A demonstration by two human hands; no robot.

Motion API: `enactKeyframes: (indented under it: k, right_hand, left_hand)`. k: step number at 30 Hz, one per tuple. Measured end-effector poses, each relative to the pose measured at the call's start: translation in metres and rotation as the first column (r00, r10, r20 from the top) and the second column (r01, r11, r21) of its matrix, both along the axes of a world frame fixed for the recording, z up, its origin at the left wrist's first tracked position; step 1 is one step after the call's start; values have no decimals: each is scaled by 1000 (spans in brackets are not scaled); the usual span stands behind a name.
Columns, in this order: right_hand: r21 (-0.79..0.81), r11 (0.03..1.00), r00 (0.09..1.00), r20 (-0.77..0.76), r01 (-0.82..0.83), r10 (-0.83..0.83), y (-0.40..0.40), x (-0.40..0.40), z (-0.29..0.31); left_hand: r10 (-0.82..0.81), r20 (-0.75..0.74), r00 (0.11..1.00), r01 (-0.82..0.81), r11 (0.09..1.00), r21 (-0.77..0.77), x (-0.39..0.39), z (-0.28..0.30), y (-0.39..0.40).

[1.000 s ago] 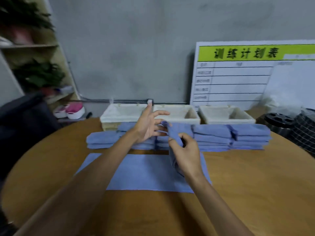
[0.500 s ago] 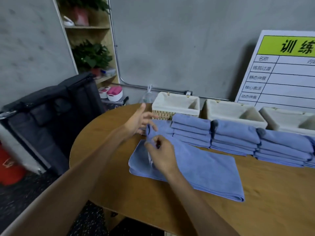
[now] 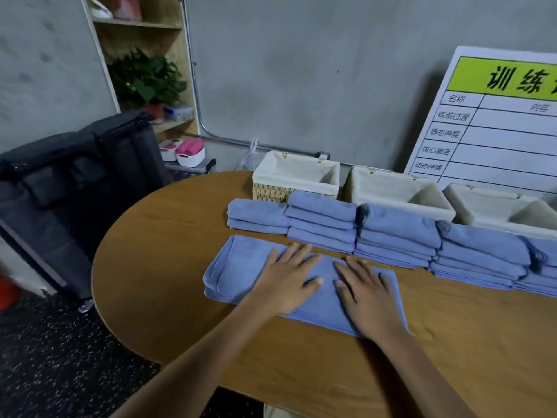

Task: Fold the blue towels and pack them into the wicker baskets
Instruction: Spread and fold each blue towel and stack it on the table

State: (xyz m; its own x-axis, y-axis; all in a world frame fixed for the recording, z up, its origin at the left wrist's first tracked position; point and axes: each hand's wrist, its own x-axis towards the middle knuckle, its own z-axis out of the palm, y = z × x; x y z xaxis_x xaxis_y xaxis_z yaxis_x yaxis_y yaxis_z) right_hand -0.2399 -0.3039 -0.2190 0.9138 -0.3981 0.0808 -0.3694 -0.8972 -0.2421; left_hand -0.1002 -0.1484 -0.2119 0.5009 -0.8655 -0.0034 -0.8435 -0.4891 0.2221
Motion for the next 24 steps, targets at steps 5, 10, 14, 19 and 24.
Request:
enactKeyframes:
  k: [5,10,14,19,24]
  right_hand:
    - [-40,999,991,-128,36,-40,2,-4,5]
    - [-34,998,990,-129,51,-55,5,-7,10]
    - [-53,997,990,-130,53,-59,4,-7,8]
    - [-80,995,989,-130,61,-71,-2,-10,4]
    - [-66,995,987,-136,74,-83,-15,-22,6]
  left_hand:
    - [149,50,988,-152,986,68,39,-3,44]
    - [259,71,963,-265,960,88,55,-1,72]
    - [260,53,964,-263,962,74,53,2,71]
    - [268,47,962,-272,956,110,49,3,67]
    - [270,53,961,-274,956,107,38,1,56]
